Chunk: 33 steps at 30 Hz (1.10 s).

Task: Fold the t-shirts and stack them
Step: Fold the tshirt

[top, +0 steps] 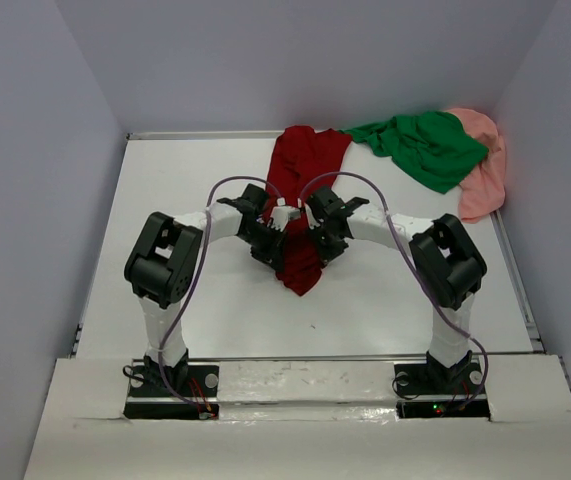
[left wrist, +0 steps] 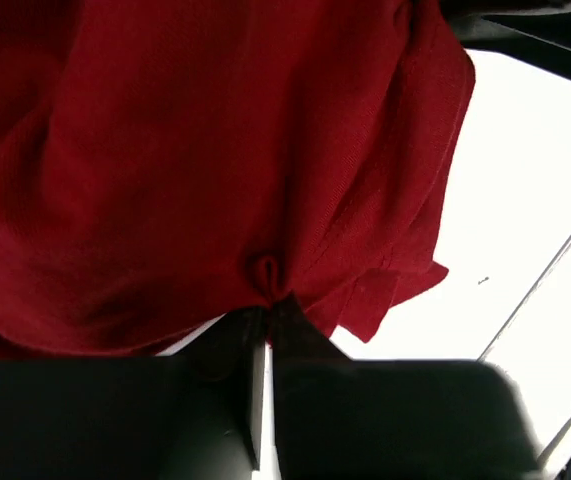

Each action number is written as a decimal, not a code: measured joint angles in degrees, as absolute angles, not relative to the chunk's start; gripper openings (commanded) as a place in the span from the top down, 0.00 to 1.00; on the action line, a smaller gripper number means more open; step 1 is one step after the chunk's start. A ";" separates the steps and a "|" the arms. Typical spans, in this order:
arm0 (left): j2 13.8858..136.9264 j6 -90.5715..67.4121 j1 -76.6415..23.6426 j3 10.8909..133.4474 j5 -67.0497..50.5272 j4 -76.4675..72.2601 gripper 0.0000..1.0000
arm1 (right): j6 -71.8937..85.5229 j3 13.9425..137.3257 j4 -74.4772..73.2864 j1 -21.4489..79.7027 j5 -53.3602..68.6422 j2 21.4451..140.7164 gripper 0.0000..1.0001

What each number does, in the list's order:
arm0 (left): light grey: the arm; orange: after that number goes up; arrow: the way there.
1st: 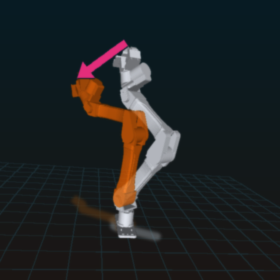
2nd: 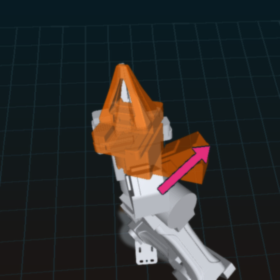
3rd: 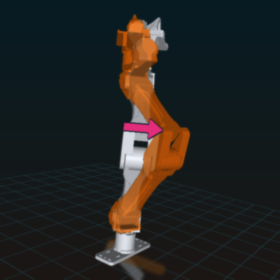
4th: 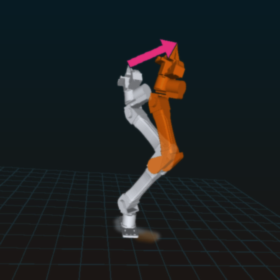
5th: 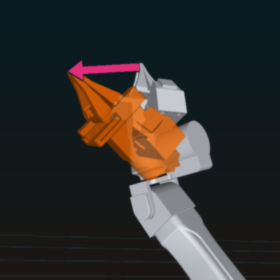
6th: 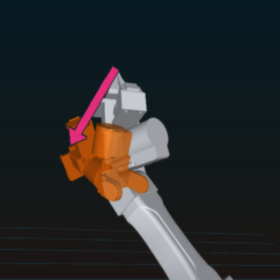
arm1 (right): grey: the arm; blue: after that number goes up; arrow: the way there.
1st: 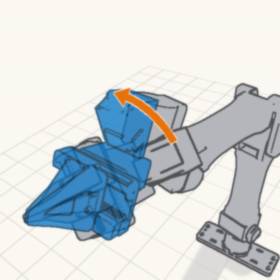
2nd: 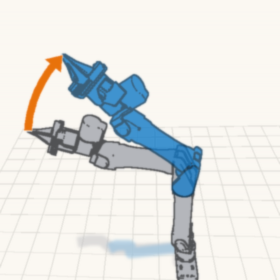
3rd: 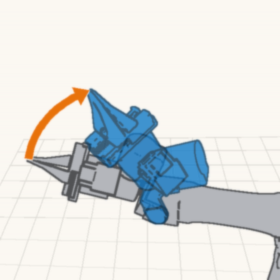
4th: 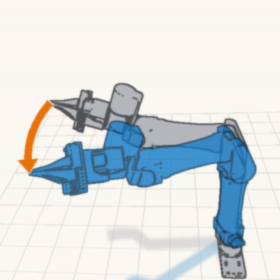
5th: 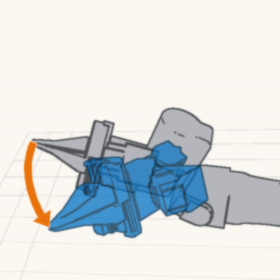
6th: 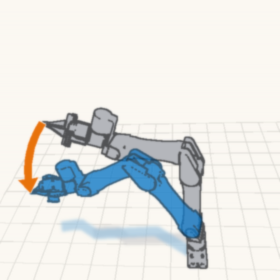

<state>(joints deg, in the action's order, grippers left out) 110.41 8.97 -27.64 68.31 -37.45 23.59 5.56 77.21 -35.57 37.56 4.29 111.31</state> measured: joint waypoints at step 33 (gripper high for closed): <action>95.94 16.01 -14.31 68.93 -46.92 30.46 1.00 | -2.52 87.85 -30.83 37.43 6.17 100.99 1.00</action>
